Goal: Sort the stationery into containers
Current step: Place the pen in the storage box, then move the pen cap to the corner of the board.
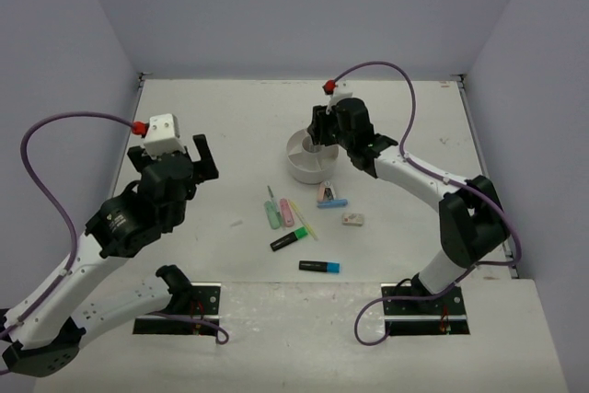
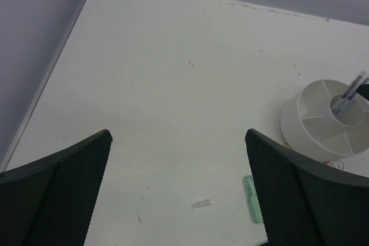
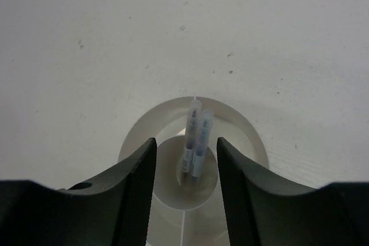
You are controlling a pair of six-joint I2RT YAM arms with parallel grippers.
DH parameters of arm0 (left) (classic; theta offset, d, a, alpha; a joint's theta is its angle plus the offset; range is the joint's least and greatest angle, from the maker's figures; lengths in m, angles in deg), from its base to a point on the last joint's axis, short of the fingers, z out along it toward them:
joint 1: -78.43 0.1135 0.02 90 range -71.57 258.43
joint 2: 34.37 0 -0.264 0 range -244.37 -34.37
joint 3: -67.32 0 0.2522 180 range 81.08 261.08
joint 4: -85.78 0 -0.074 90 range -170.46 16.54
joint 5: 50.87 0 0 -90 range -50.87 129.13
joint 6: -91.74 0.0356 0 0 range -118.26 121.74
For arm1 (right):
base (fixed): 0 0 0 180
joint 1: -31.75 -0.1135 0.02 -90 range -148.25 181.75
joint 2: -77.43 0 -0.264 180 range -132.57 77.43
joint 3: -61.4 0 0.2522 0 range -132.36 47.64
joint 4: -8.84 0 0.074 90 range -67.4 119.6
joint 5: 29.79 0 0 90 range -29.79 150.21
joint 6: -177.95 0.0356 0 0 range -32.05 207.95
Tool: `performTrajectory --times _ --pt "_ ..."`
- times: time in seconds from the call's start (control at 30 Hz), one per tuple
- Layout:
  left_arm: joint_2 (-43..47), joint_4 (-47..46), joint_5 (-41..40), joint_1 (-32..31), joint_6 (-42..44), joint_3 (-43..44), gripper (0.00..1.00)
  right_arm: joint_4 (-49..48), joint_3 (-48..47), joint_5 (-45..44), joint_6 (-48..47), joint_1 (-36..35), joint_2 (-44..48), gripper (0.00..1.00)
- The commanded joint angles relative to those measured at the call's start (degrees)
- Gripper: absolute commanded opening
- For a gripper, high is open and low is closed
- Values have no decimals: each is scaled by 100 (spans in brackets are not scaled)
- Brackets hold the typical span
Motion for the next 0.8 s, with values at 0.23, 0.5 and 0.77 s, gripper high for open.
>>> performTrajectory --times 0.23,0.5,0.77 --pt "-46 -107 -320 1349 -754 38 100 -197 611 -14 -109 -1346 1572 47" --pt "1122 -610 303 1394 -411 80 100 -570 704 1247 266 -2586 659 54" --pt "515 852 -172 1394 -344 1838 100 -127 -1136 1414 324 -4068 -1282 54"
